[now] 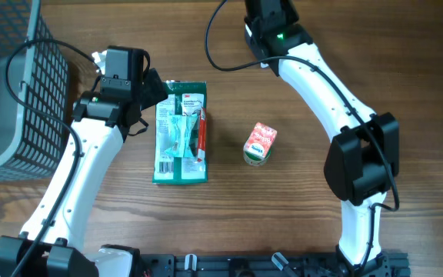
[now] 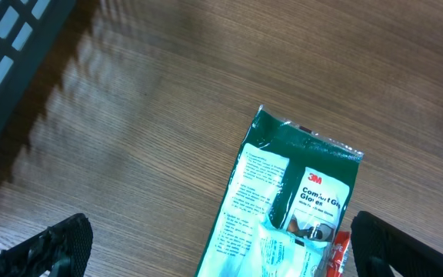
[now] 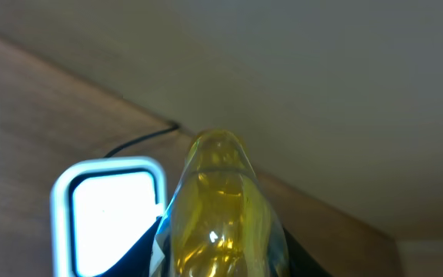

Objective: Scan the item barcode
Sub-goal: 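Carry the bottle to the scanner and hold it against the window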

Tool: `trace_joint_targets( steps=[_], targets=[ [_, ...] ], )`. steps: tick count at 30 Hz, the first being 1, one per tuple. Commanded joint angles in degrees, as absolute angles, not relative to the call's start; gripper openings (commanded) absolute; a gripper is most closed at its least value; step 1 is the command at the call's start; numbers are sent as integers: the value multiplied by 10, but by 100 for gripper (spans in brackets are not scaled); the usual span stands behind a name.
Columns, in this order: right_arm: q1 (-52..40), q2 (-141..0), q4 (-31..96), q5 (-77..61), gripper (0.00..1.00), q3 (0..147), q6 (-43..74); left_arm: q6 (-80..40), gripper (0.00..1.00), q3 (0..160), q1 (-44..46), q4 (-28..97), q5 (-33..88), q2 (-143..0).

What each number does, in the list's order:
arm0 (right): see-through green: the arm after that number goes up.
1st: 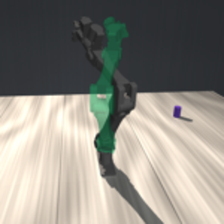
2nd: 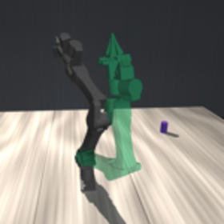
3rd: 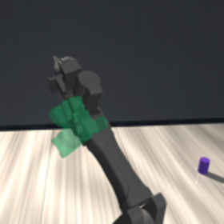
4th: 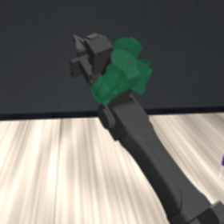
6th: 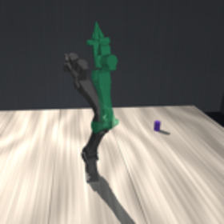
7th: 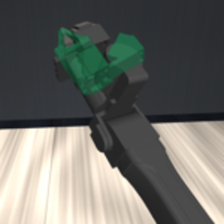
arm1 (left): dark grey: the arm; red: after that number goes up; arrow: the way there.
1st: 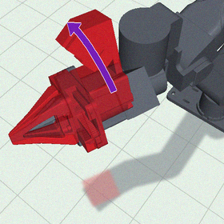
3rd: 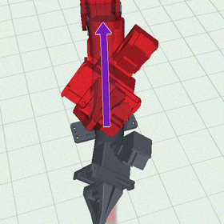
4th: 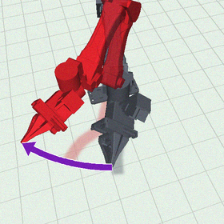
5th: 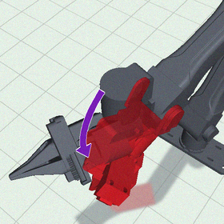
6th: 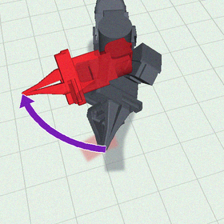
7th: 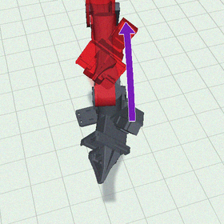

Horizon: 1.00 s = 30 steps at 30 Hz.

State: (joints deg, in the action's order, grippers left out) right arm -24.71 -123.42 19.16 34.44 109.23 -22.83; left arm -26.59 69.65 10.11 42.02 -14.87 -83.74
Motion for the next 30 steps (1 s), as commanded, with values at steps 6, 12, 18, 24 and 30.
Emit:
trace_joint_targets(
  steps=[6, 12, 18, 24, 30],
  targets=[
    [-271, -1279, 173, 401, 4, 1101, -253, -257, 100, 695, 98, 419, -148, -840],
    [-290, -1310, 173, 433, 4, 1101, -253, -257, 100, 695, 98, 419, -148, -840],
    [-318, -1324, 173, 433, 4, 1101, -254, -257, 100, 695, 98, 419, -148, -840],
    [-328, -1326, 192, 433, 4, 1101, -253, -257, 100, 695, 98, 419, -148, -840],
    [-328, -1327, 206, 433, 4, 1101, -253, -257, 100, 695, 98, 419, -148, -840]
  ],
)
